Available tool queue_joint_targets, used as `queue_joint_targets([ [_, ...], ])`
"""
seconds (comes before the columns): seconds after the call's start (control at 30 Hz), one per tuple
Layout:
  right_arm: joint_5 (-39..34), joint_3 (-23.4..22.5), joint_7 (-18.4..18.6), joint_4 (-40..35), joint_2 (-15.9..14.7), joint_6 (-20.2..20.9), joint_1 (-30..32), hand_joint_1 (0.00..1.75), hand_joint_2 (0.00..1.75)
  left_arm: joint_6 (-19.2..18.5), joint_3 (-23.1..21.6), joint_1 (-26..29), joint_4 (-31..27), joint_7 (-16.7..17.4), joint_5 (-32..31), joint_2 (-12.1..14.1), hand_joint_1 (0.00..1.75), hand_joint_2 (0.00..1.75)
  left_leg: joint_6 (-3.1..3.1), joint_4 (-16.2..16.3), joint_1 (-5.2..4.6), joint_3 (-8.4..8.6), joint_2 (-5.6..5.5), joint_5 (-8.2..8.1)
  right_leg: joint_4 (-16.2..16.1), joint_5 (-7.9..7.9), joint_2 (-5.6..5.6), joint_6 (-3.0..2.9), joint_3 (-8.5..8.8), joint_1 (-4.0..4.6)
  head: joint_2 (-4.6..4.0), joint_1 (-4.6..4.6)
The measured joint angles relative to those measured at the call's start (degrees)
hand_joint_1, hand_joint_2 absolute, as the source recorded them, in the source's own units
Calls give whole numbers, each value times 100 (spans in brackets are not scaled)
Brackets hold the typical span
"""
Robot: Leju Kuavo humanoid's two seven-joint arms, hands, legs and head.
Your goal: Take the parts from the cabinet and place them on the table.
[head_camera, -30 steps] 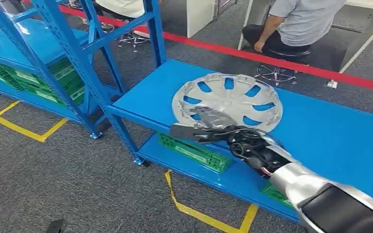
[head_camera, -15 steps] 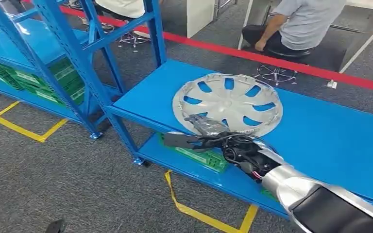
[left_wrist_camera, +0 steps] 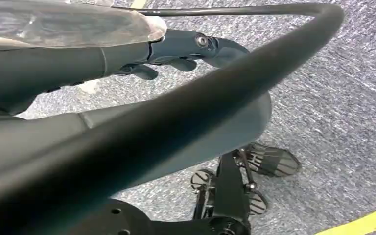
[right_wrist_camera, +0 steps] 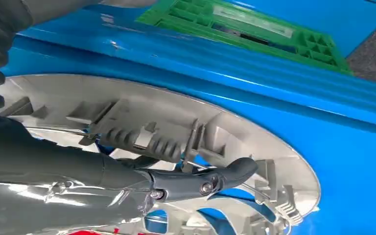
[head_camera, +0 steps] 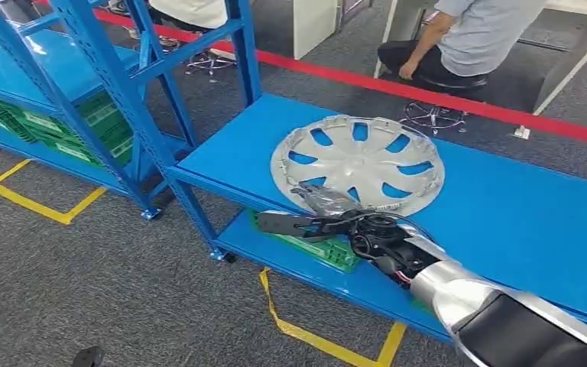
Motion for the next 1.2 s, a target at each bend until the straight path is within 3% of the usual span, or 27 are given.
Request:
queue_joint_targets([
  [0.33,-18,33,-5,50,7,-19,-3,0,175,-35,-2,0,0,-2,-2,0,0,0,-1,0,0,1,0,1,0,0,0,0,0,0,0,0],
  [0.57,-133,20,654,76,7,-580,-7,0,175,-4,-2,4,0,15,17,0,0,0,-2,0,0,2,1,1,0,0,0,0,-1,0,0,0],
  [0.63,-280,-77,1011,79,-26,-1063,-9,0,175,-2,-4,7,0,26,15,0,0,0,-2,1,0,2,1,1,0,0,0,0,-11,-1,0,2],
  [0.7,-356,-216,1215,35,-133,-1270,-23,0,175,0,-13,13,0,35,7,0,0,0,-2,1,0,3,1,1,-1,0,0,0,-9,-2,0,-2],
  [0.93,-334,-584,1484,-197,-468,-1298,-8,0,175,2,-35,33,0,44,2,-2,0,0,-2,3,-5,2,7,1,-1,8,9,-4,-5,-5,0,17],
  [1.2,-334,-809,1504,-356,-597,-1309,50,0,175,2,-35,34,0,44,2,-11,0,0,-3,1,0,5,8,2,0,8,12,-4,-6,0,0,2],
])
